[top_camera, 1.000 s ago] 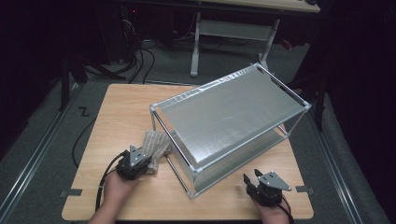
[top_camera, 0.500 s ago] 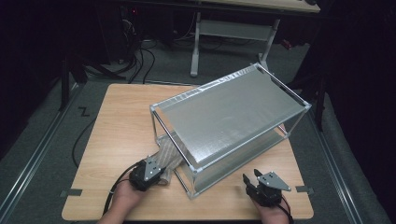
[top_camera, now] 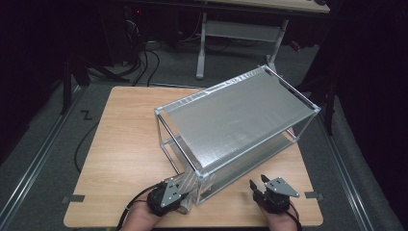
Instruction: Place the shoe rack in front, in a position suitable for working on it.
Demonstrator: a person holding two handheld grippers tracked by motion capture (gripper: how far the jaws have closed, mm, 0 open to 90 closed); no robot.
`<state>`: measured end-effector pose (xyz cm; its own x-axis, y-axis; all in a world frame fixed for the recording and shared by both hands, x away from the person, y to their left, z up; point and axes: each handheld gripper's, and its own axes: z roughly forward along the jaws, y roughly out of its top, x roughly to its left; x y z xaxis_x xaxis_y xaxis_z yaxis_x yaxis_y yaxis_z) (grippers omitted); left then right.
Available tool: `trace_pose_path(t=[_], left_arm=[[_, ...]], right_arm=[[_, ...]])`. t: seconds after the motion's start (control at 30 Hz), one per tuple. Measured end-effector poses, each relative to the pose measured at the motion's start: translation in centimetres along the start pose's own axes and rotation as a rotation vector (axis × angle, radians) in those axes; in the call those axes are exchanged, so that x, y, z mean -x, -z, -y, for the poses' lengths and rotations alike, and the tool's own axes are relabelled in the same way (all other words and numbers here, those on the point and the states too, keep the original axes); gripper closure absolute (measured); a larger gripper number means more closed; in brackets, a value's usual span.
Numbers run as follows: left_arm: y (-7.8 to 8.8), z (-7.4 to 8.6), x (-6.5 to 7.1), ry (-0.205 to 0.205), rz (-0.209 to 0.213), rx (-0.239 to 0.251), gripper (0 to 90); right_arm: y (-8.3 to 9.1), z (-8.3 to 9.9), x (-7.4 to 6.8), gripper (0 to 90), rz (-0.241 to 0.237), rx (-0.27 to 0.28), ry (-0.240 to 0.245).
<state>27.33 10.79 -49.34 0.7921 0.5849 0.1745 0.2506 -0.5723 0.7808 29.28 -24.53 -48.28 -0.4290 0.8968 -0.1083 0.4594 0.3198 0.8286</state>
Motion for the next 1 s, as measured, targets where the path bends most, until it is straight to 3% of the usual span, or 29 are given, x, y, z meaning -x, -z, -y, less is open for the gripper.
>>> trace_pose_path(t=[0.07,0.2,0.3,0.43,0.6,0.8,1.0], left_arm=[[0.2,-0.2,0.4,-0.002,0.024,0.013,66.2],[0.1,-0.3,0.9,-0.028,0.024,0.01,66.5],[0.0,-0.2,0.7,-0.015,0.029,0.01,66.5],[-0.3,0.0,0.1,-0.025,-0.012,-0.009,66.6],[-0.6,0.5,-1.7,0.003,-0.086,-0.029,66.7],[-1.3,1.2,-4.8,0.083,-0.19,-0.038,66.8],[-1.3,1.9,-7.1,0.148,-0.258,-0.063,67.0]], right_arm=[[0.0,0.0,0.0,50.8,0.0,0.0,-0.005],[0.0,0.0,0.0,50.8,-0.002,0.0,-0.006],[0.0,0.0,-0.1,50.8,-0.001,0.001,-0.003],[-0.1,0.0,0.0,50.7,-0.002,-0.001,-0.004],[-0.1,0.0,-0.1,50.7,-0.001,-0.002,-0.002],[-0.2,0.0,0.0,50.7,-0.001,-0.004,-0.002],[-0.2,0.1,-0.1,50.8,0.001,-0.005,-0.005]])
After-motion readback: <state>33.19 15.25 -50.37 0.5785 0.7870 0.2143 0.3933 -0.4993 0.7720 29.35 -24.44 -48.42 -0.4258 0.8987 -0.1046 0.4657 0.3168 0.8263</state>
